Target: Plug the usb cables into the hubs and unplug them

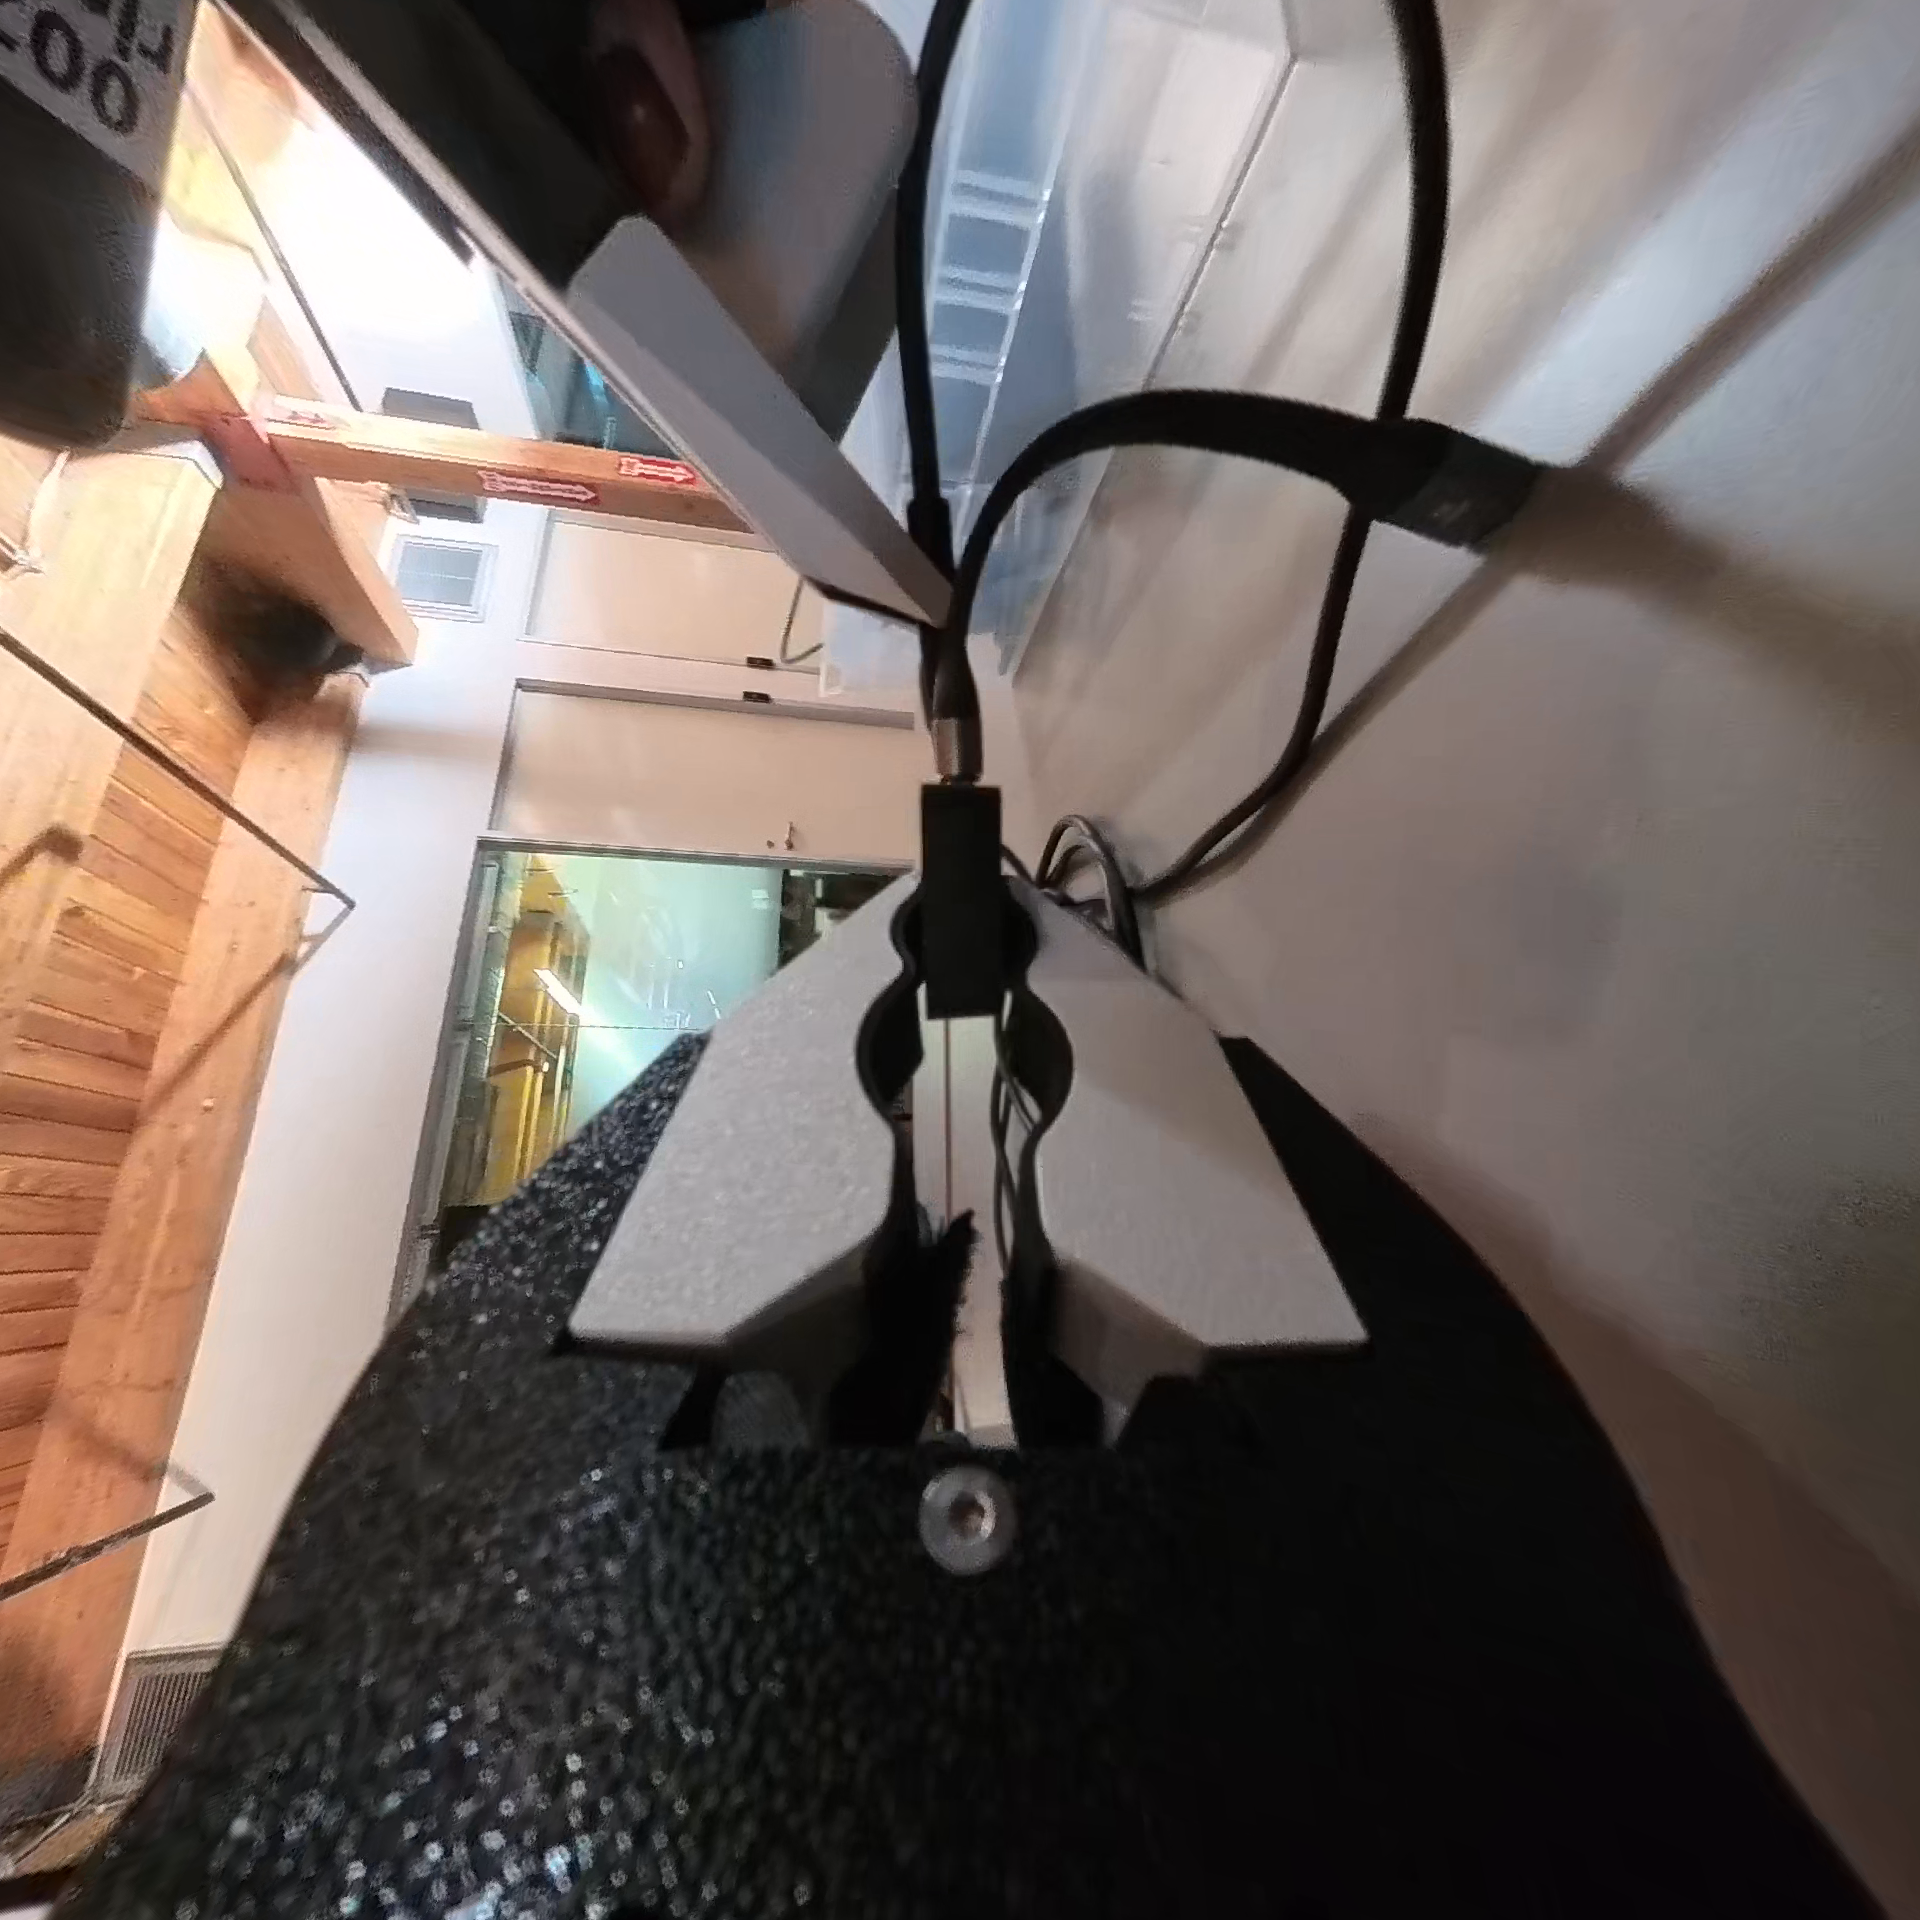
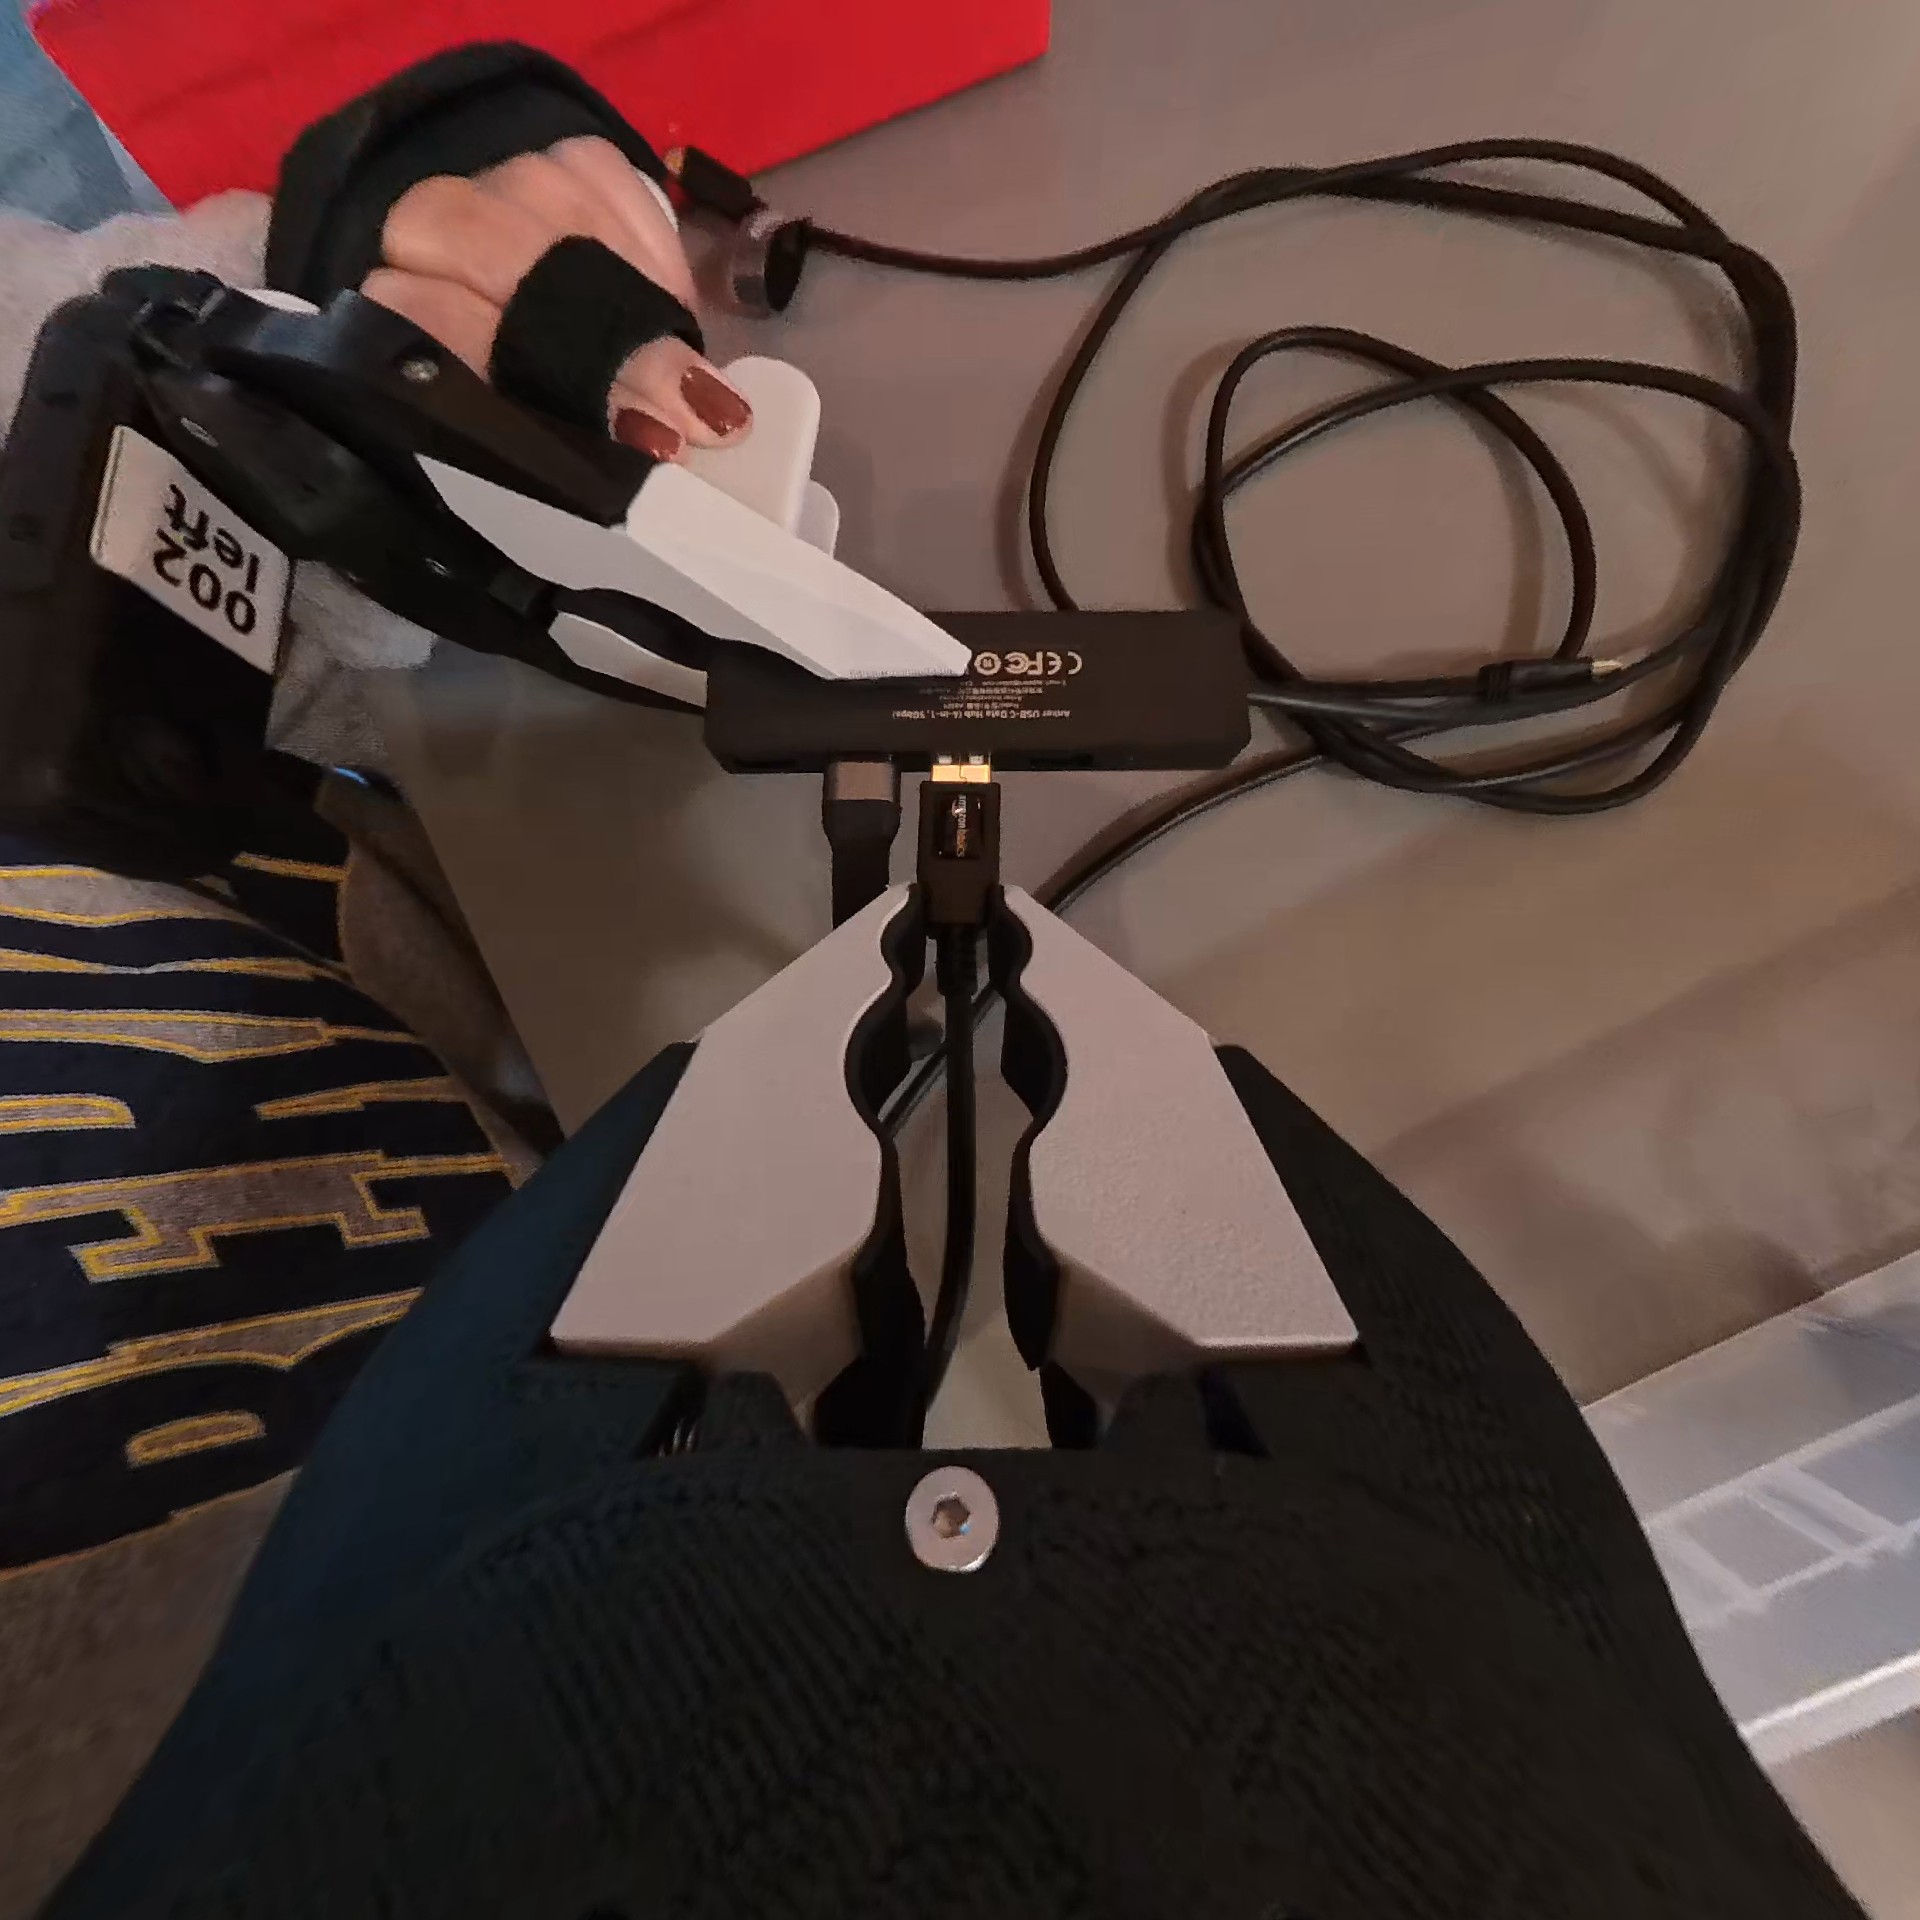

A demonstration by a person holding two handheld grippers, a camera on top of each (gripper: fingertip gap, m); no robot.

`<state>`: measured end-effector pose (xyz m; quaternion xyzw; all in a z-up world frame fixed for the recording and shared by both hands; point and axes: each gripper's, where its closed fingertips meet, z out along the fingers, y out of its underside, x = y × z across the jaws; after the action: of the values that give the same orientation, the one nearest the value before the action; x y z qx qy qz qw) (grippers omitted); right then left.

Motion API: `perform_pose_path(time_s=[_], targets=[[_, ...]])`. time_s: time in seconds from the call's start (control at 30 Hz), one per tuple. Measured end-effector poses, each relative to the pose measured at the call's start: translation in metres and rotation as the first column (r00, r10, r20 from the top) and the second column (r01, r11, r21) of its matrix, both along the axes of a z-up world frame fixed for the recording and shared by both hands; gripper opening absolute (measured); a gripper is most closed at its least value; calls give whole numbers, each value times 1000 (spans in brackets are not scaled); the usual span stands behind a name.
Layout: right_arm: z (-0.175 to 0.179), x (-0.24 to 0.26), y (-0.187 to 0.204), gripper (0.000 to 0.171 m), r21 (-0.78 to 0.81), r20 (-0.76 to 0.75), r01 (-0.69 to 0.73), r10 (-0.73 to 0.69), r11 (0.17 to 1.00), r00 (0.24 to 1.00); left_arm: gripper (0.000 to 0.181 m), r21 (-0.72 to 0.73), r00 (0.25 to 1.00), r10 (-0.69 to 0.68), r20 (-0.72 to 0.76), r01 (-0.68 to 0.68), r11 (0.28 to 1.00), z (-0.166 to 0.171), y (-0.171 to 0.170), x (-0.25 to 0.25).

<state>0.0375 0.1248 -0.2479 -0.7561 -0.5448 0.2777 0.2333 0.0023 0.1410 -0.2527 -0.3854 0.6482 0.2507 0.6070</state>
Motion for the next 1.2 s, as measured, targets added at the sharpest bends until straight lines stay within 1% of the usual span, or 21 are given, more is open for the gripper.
perform_pose_path(time_s=[0.13,0.27,0.5,0.7,0.9,1.0,1.2], targets=[[-12,4,1,9,-26,5,39,-39,999,999,7,-35,1000,9,-28,-10,999,-12,0,4],[-23,8,-2,9,-49,10,48,-48,998,999,7,-108,1000,-14,-18,12,994,-25,-1,9],[-50,10,-5,10,-33,31,66,-65,997,997,8,-155,993,-56,-107,39,987,-51,-5,10],[-53,10,-4,9,-36,-26,77,-78,996,997,7,-180,995,-65,-81,50,982,-50,-7,9],[-66,11,-6,9,-19,-43,66,-67,998,997,8,-124,985,-85,-150,67,990,-53,-14,9],[-59,10,-5,9,38,-79,37,-33,999,996,8,-139,988,-87,-127,69,988,-49,-14,8],[-61,9,-6,9,102,-81,-47,55,994,995,9,-175,988,-117,-99,98,980,-48,-19,9]])
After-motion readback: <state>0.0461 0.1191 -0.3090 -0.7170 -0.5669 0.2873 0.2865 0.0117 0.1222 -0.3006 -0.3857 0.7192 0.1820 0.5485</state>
